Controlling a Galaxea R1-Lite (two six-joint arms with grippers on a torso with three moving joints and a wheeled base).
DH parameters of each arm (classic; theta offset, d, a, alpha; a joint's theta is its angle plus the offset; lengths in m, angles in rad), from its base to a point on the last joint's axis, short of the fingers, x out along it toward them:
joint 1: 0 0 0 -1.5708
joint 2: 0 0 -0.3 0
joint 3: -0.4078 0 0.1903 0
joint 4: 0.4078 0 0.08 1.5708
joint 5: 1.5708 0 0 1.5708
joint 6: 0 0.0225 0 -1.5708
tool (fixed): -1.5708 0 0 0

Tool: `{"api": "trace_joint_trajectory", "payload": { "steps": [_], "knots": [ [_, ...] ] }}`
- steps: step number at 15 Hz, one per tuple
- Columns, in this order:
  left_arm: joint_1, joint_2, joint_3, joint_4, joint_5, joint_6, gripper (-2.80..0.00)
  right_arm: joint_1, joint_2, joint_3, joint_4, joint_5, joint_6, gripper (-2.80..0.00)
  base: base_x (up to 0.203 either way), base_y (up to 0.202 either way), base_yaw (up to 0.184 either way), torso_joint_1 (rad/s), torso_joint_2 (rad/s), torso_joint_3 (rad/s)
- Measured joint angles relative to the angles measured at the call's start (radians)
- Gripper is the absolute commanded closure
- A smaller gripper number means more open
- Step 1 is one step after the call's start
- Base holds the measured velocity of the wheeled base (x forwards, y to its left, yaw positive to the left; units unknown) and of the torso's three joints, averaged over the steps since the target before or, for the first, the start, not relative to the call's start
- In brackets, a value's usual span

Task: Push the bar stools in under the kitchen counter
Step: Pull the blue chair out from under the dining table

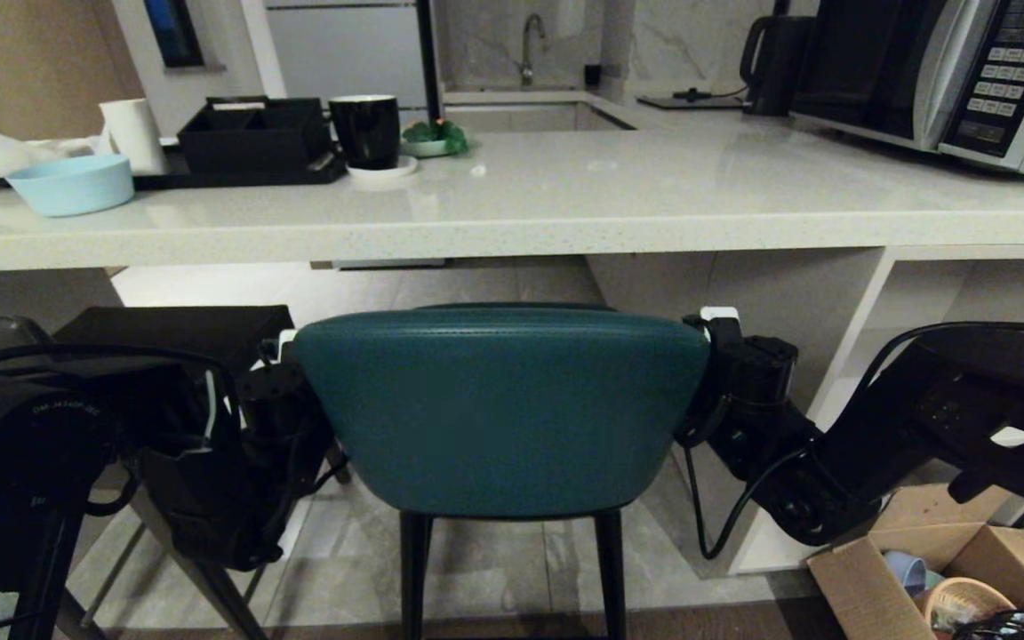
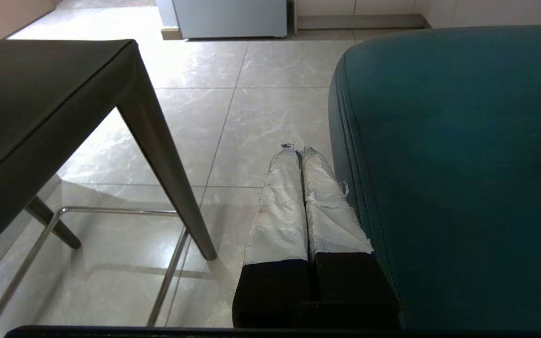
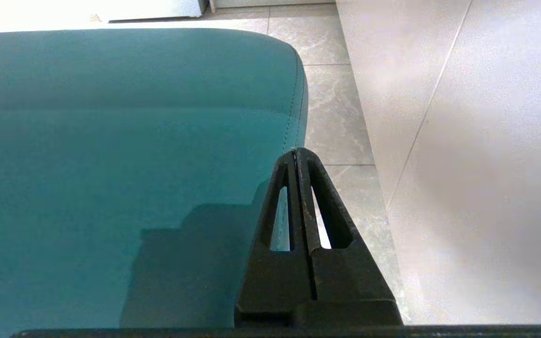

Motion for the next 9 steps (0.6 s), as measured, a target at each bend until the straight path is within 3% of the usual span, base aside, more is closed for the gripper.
{"api": "trace_joint_trajectory", "payload": {
  "steps": [4, 9],
  "knots": [
    [-0.006, -0.001, 0.002, -0.002, 0.000, -0.001, 0.00, 0.000, -0.006, -0.003, 0.009, 0.000, 0.000, 0.00, -0.017, 0.000, 0.000, 0.002, 0.00, 0.000],
    [-0.015, -0.004, 0.003, 0.001, 0.001, 0.000, 0.00, 0.000, -0.009, -0.001, 0.008, 0.000, 0.000, 0.00, -0.189, 0.000, -0.001, 0.003, 0.00, 0.001]
  ]
}}
